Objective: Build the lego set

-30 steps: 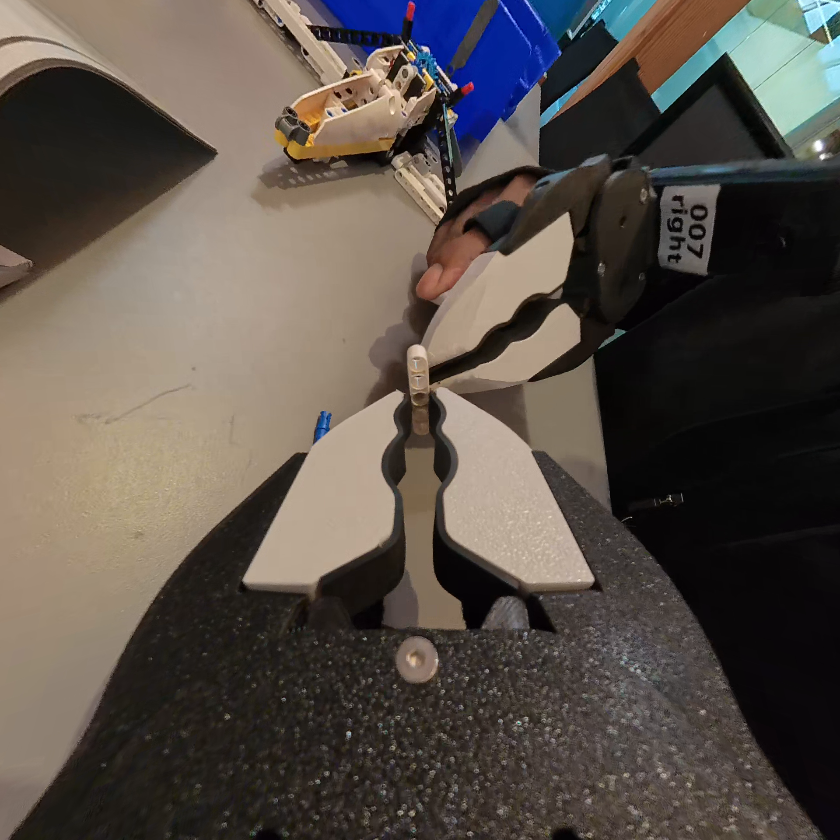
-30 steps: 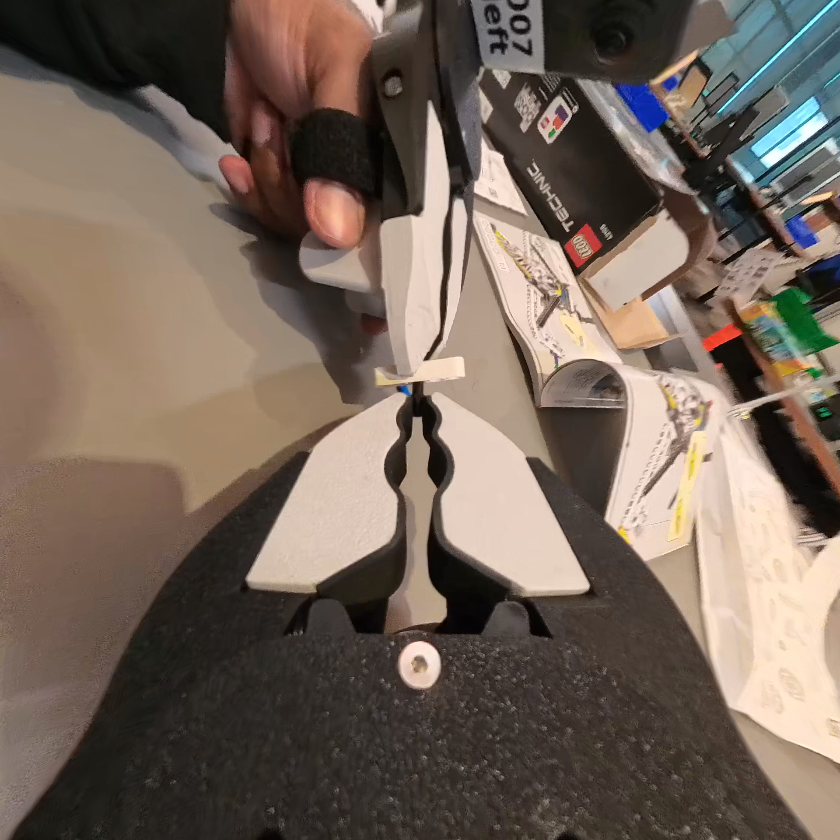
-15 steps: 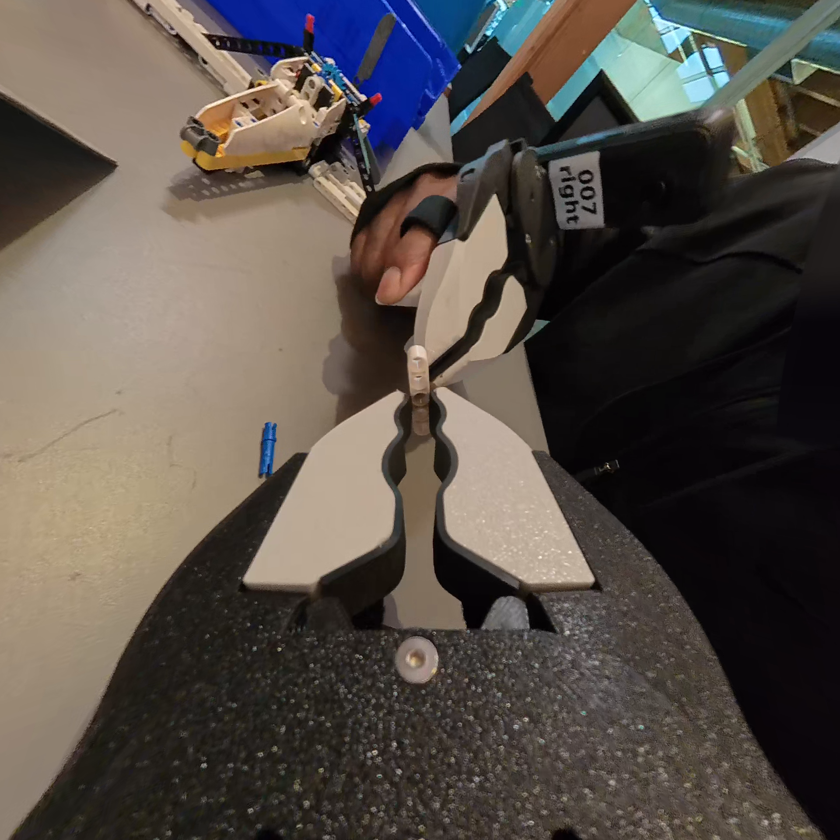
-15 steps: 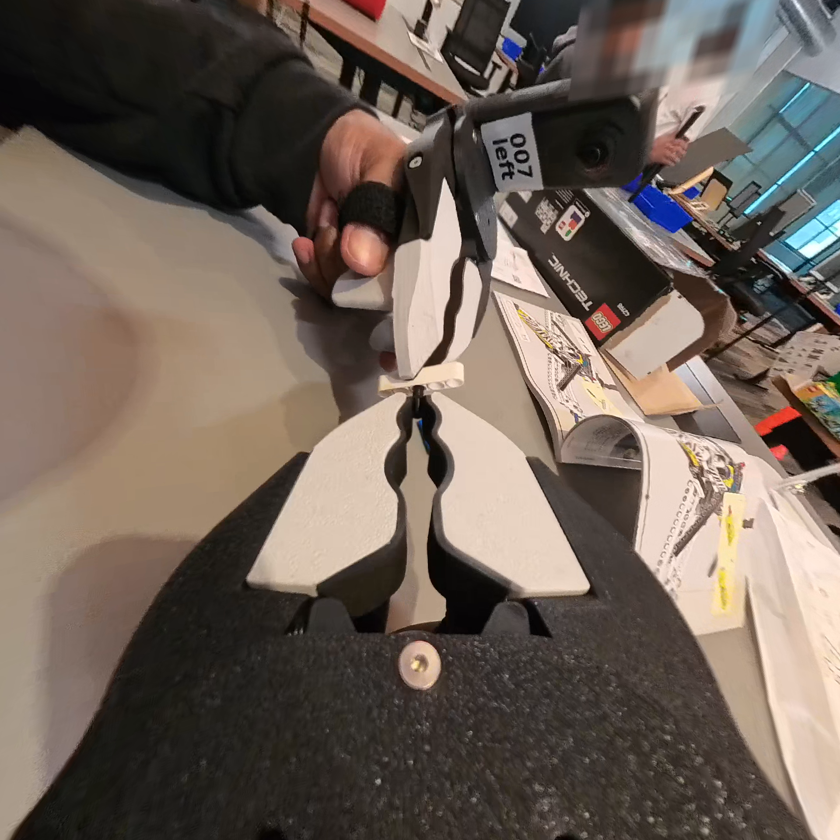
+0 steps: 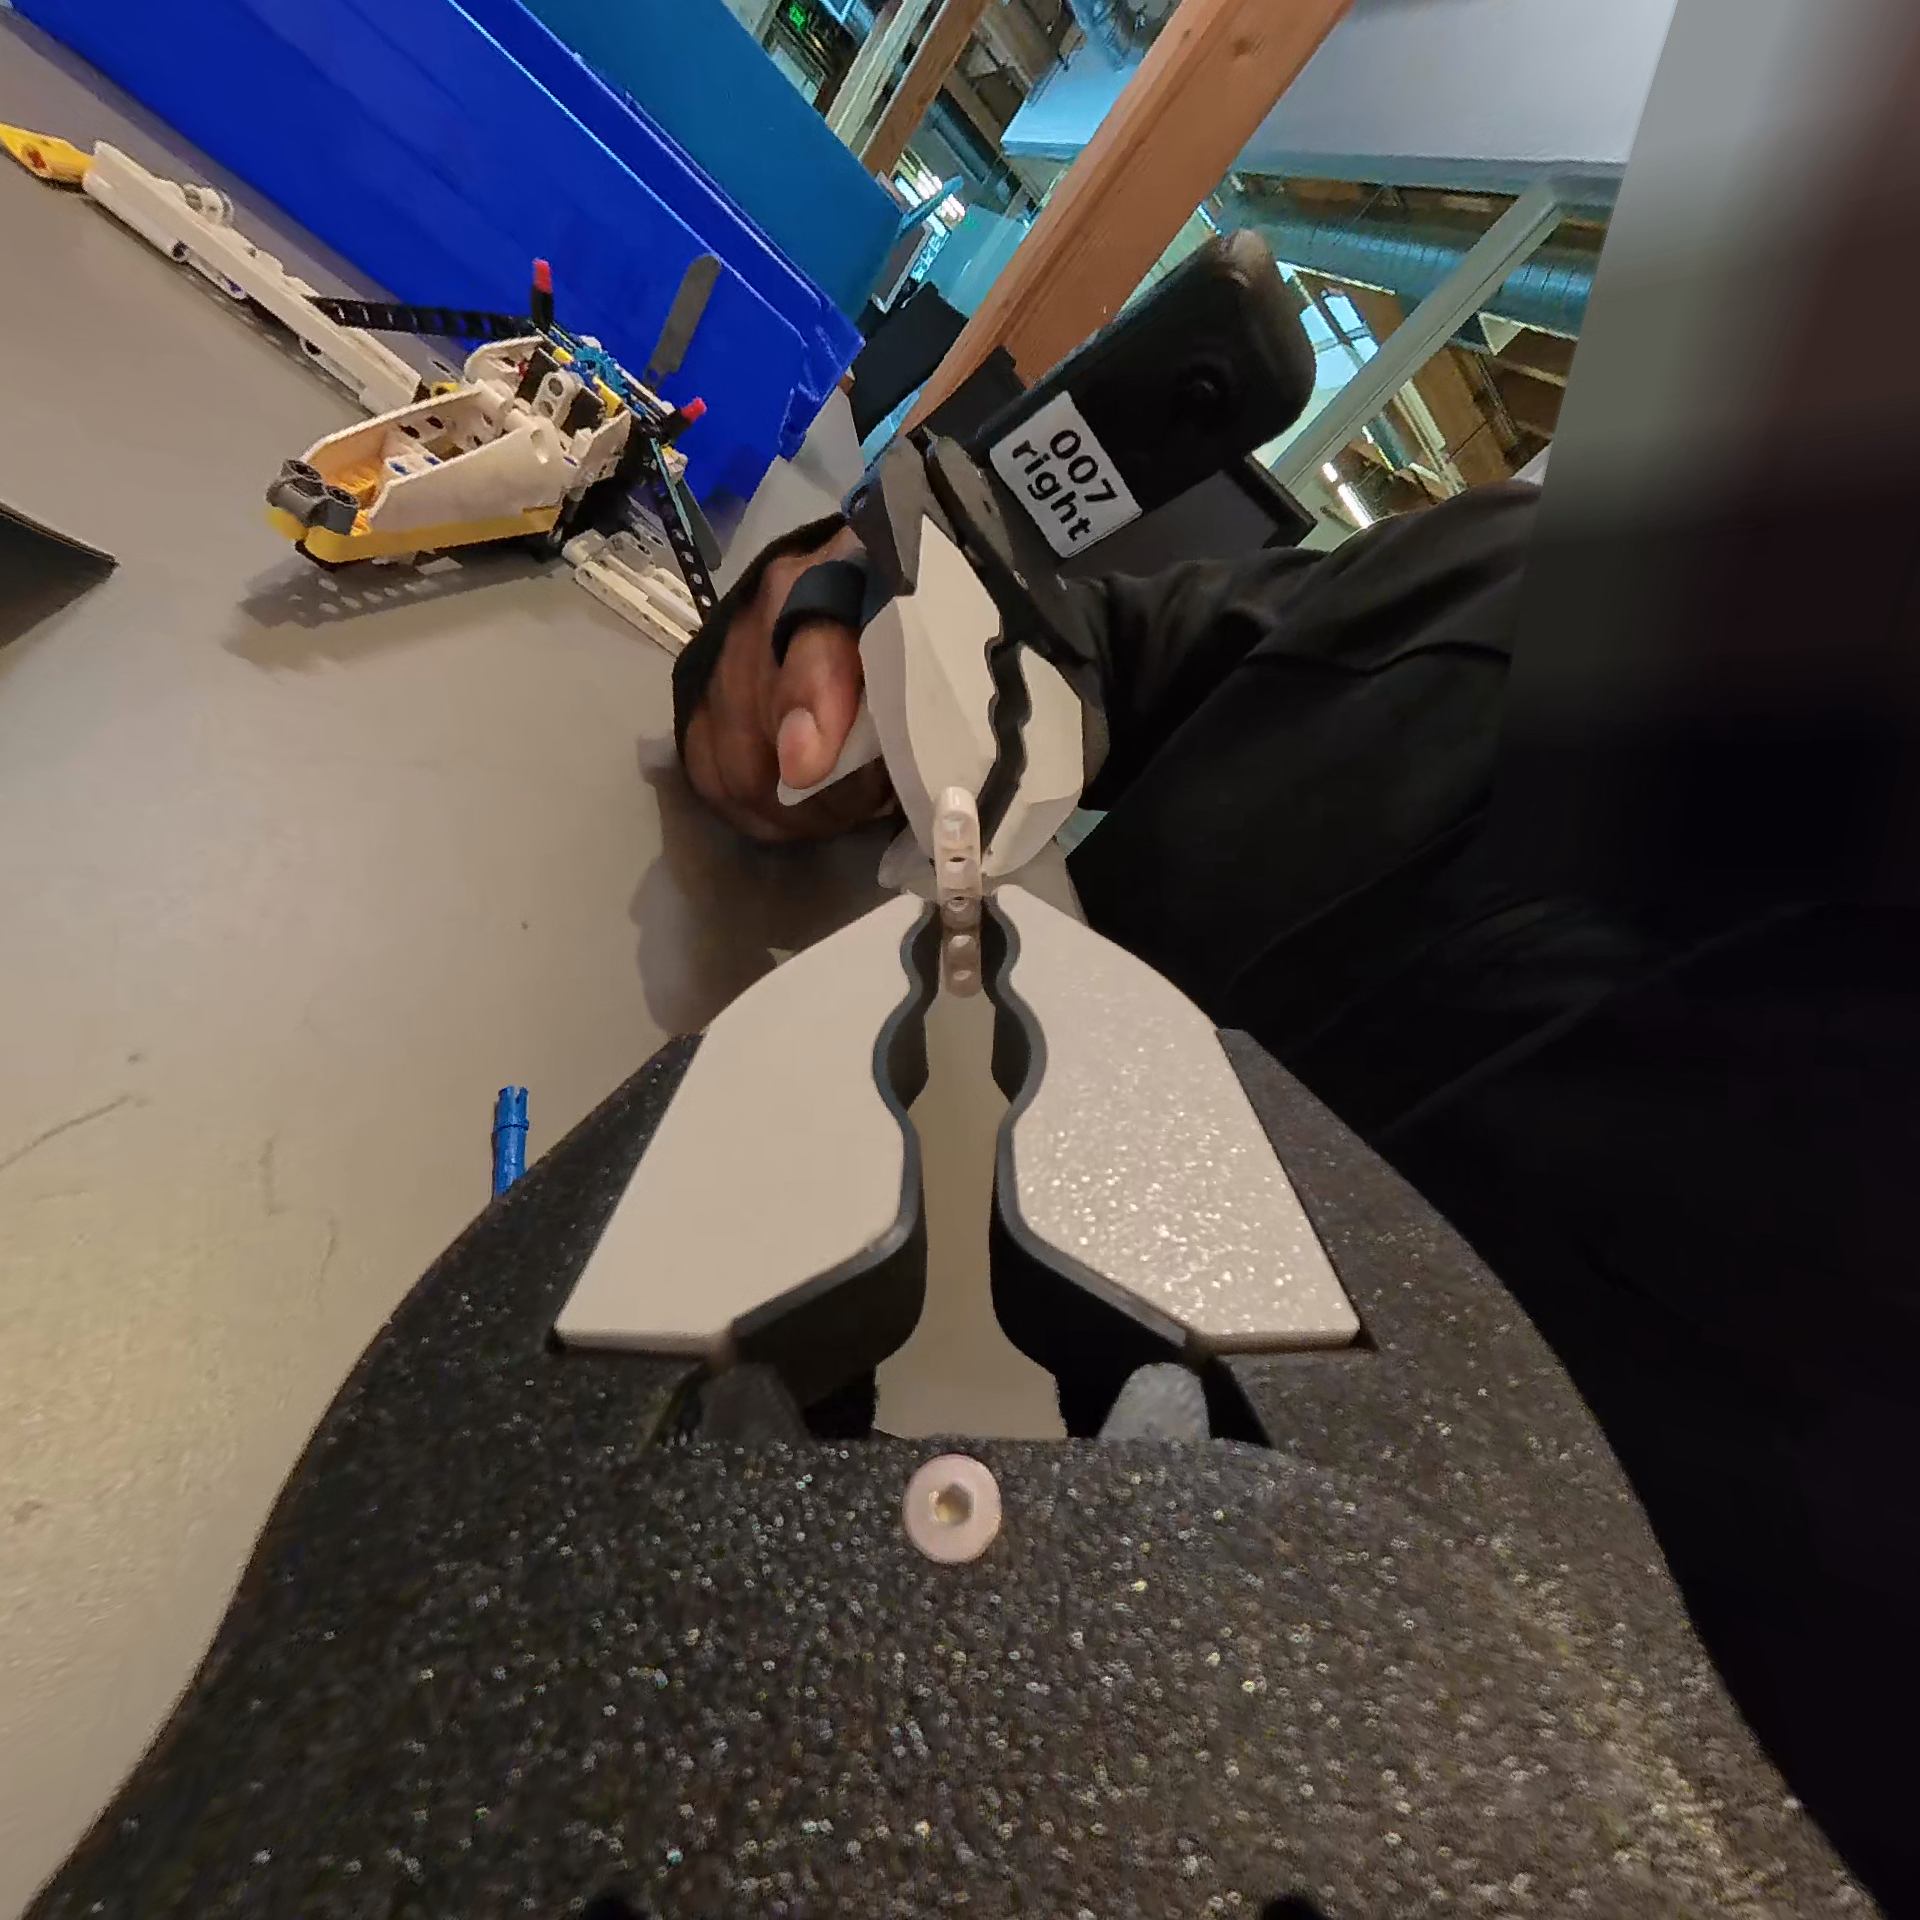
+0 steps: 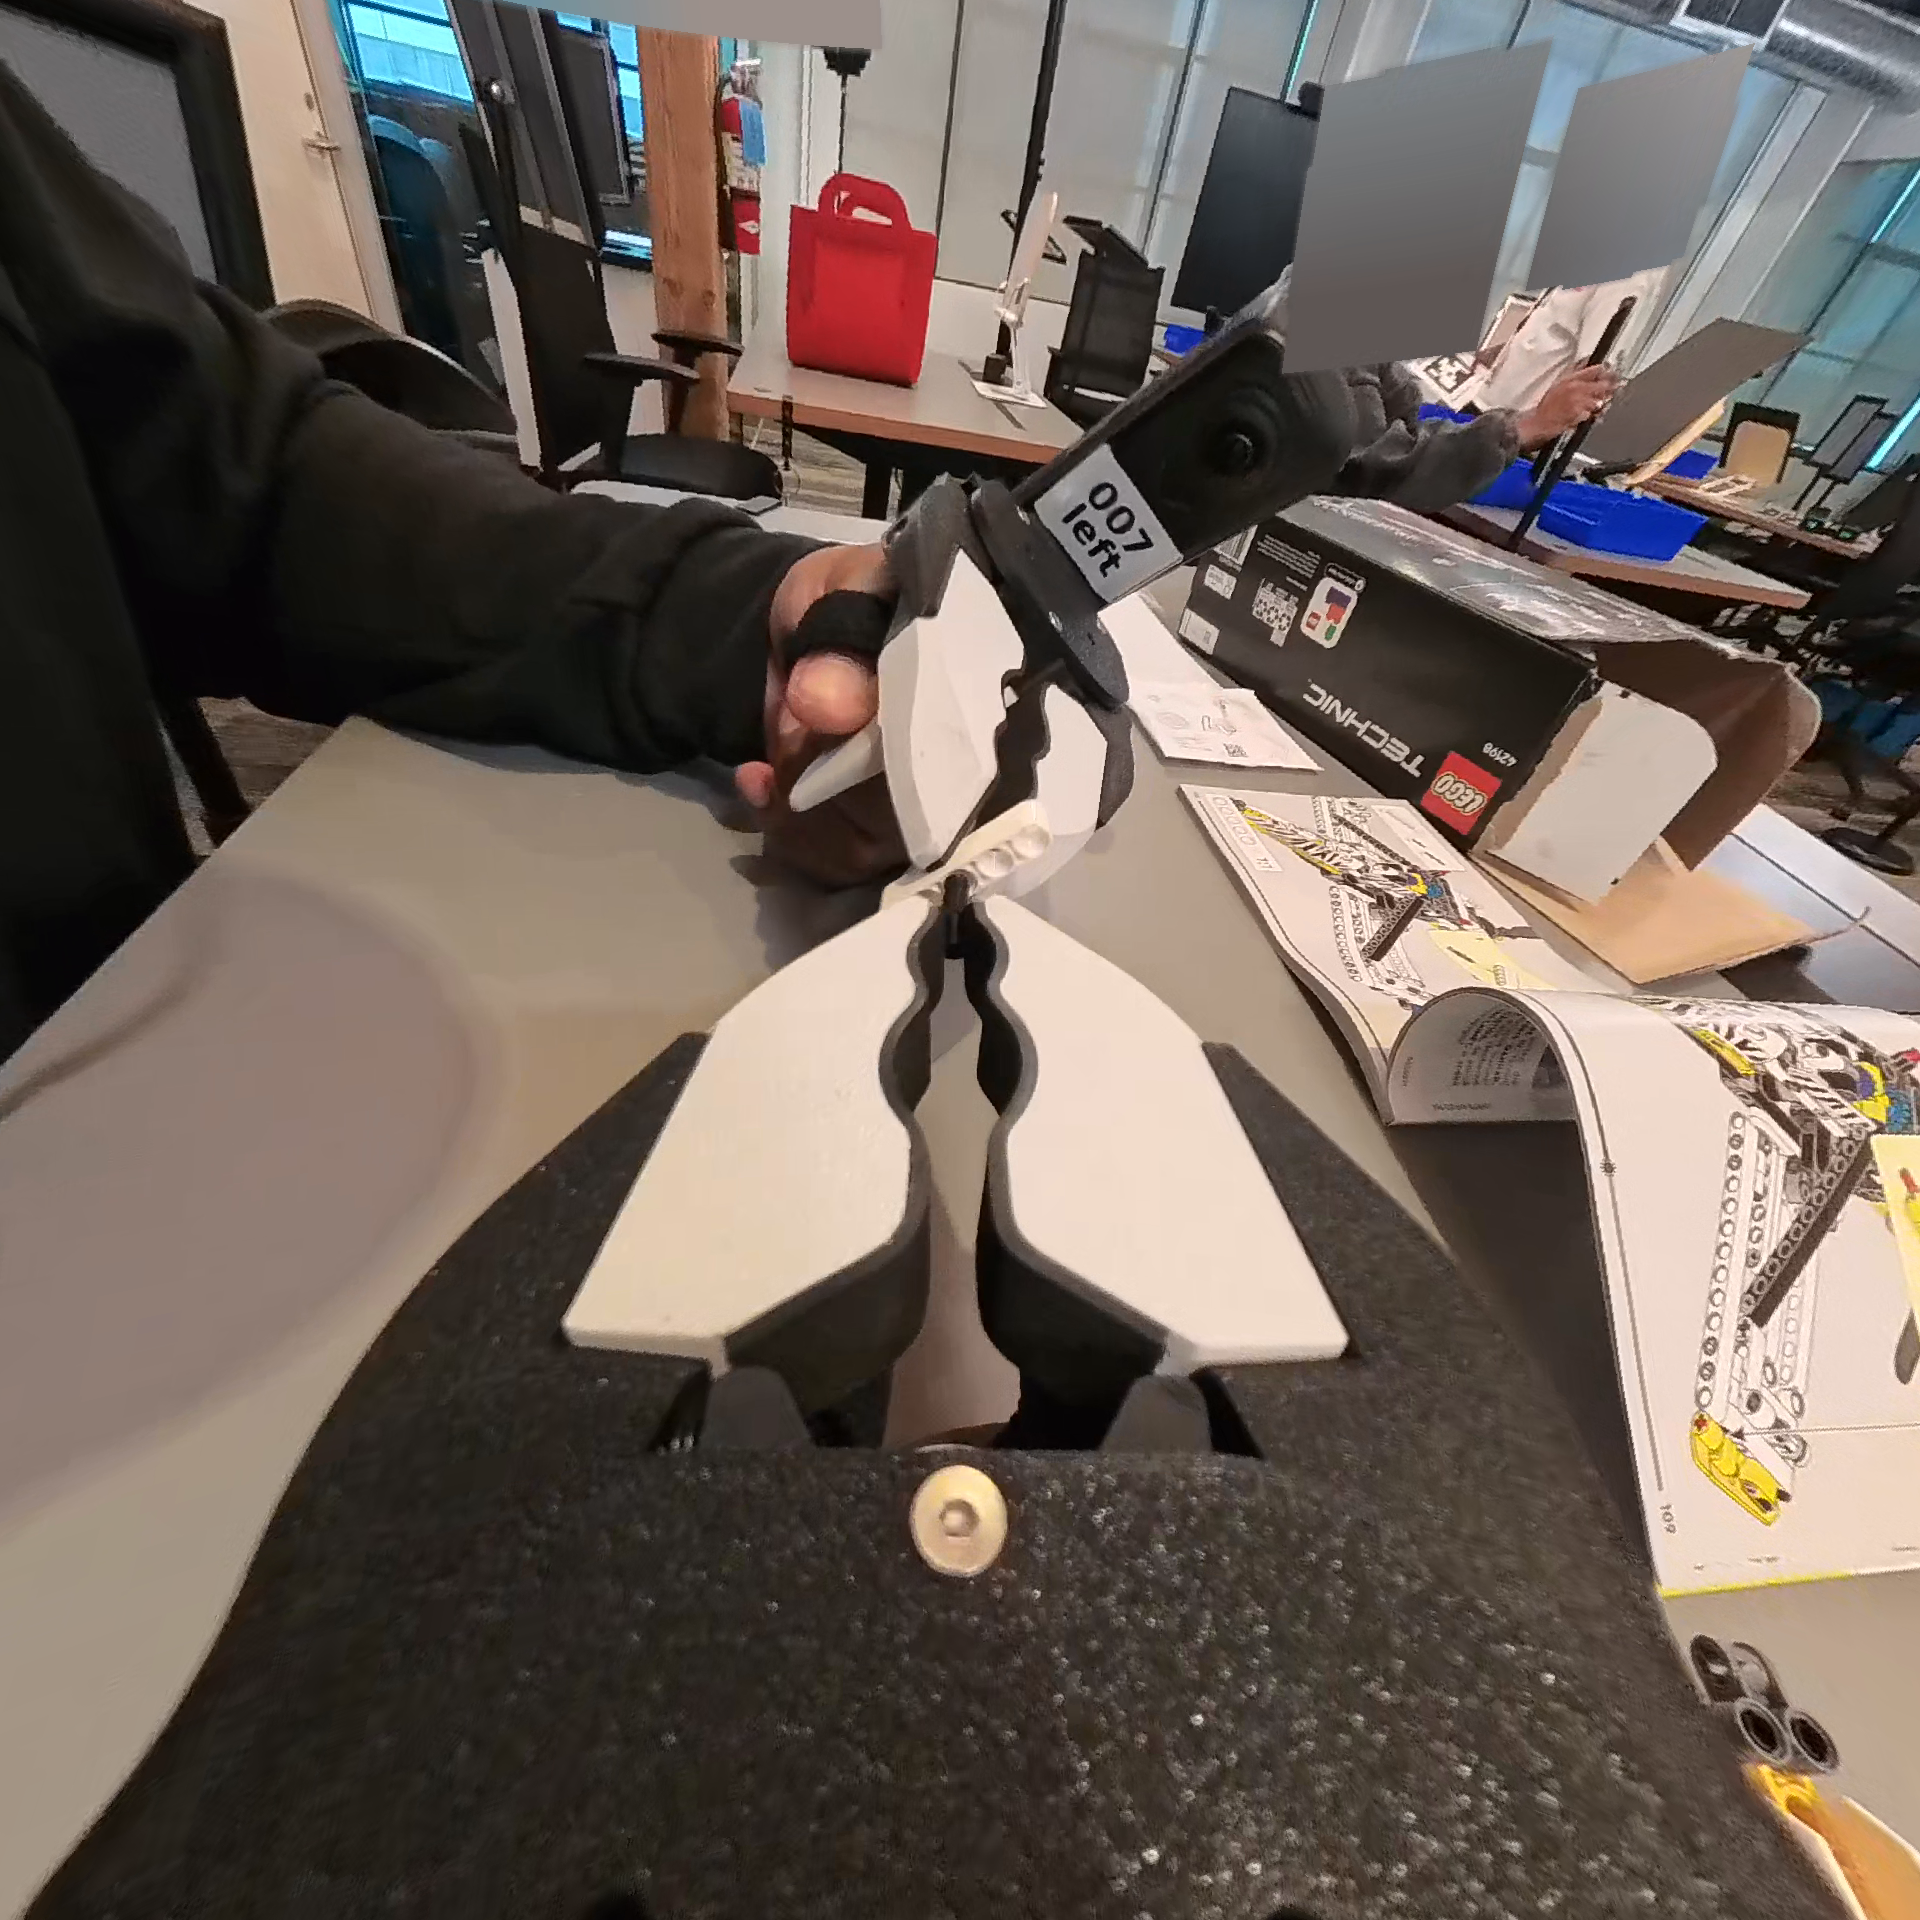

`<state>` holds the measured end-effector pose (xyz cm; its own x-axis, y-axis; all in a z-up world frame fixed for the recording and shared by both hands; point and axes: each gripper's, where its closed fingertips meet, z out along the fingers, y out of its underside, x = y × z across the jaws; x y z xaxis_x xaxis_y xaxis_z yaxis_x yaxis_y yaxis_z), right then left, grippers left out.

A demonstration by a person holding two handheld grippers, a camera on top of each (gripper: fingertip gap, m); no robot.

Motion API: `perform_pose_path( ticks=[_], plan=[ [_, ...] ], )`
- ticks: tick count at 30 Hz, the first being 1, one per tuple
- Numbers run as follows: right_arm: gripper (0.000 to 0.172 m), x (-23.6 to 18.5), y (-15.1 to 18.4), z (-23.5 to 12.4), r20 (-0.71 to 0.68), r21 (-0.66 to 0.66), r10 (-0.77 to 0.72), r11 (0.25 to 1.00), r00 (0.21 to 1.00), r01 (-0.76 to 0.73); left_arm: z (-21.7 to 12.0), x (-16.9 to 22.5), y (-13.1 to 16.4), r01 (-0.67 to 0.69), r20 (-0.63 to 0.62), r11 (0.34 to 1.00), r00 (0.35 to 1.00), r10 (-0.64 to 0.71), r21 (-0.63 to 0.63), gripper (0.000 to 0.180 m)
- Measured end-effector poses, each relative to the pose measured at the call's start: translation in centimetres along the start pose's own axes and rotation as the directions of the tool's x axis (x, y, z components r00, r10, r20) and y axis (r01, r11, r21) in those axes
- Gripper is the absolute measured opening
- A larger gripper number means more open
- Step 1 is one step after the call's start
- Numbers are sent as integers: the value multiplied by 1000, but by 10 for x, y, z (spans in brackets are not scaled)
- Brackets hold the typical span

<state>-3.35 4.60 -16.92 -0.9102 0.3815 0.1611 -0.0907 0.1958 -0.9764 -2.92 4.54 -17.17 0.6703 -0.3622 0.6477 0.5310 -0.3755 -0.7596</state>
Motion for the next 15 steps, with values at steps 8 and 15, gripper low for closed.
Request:
perform_pose_path(
  ticks=[8,15],
  plan=[
    [3,3,3,1,-46,-35,-50,998,998,49,1,-3,1,1,25,1000,1000,-1,-8,7],
    [3,3,10,2,-99,-121,-190,977,977,178,2,-9,5,-27,79,999,996,30,-43,7]
  ],
)
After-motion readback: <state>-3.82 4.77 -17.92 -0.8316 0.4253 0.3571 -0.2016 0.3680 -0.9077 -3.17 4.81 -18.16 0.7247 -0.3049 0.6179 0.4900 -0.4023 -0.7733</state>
